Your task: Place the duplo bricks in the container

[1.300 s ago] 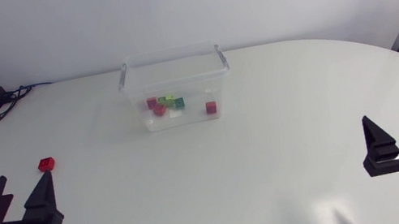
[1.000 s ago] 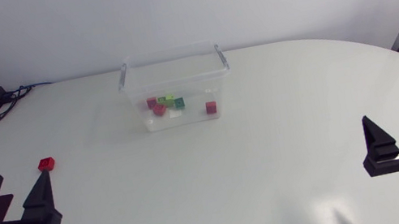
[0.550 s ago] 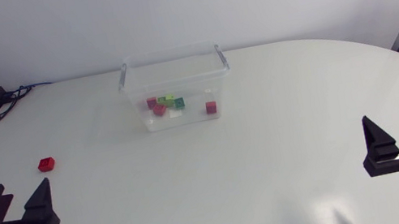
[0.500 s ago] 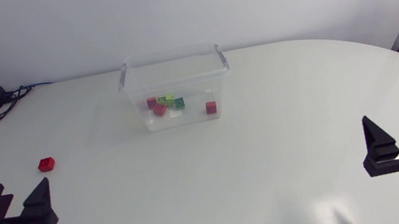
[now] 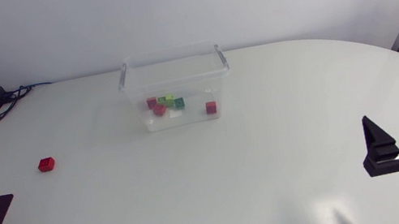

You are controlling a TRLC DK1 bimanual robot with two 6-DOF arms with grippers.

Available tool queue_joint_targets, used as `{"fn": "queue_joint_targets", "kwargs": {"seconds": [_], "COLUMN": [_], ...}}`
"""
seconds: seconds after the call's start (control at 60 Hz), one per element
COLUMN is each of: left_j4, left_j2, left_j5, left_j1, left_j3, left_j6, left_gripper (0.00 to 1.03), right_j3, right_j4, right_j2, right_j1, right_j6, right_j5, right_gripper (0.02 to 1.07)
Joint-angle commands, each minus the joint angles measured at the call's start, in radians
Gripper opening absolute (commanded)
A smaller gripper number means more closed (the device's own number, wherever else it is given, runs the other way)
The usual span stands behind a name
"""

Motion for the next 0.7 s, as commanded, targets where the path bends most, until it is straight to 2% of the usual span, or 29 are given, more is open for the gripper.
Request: {"fn": "queue_joint_targets", "kwargs": {"seconds": [0.0,0.167,0.467,0.683], "left_j4": [-0.042,-0.081,-0.075,-0.073], "left_j2": [0.137,0.343,0.651,0.797], "left_j5": [0.003,0.003,0.003,0.003], "left_j1": [0.013,0.02,0.024,0.012], "left_j3": [0.066,0.166,0.284,0.357], "left_j6": [0.064,0.069,0.115,0.135], "left_gripper": [0.98,0.99,0.99,0.99], "right_j3": [-0.02,-0.02,-0.02,-0.02], "right_j4": [0.007,0.007,0.007,0.007], "right_j2": [-0.007,-0.008,-0.008,-0.008], "right_j1": [-0.006,-0.006,-0.006,-0.006], "right_j6": [-0.012,-0.013,-0.013,-0.012], "right_j5": [-0.008,-0.008,-0.008,-0.008], "right_gripper": [1.02,1.02,1.02,1.02]}}
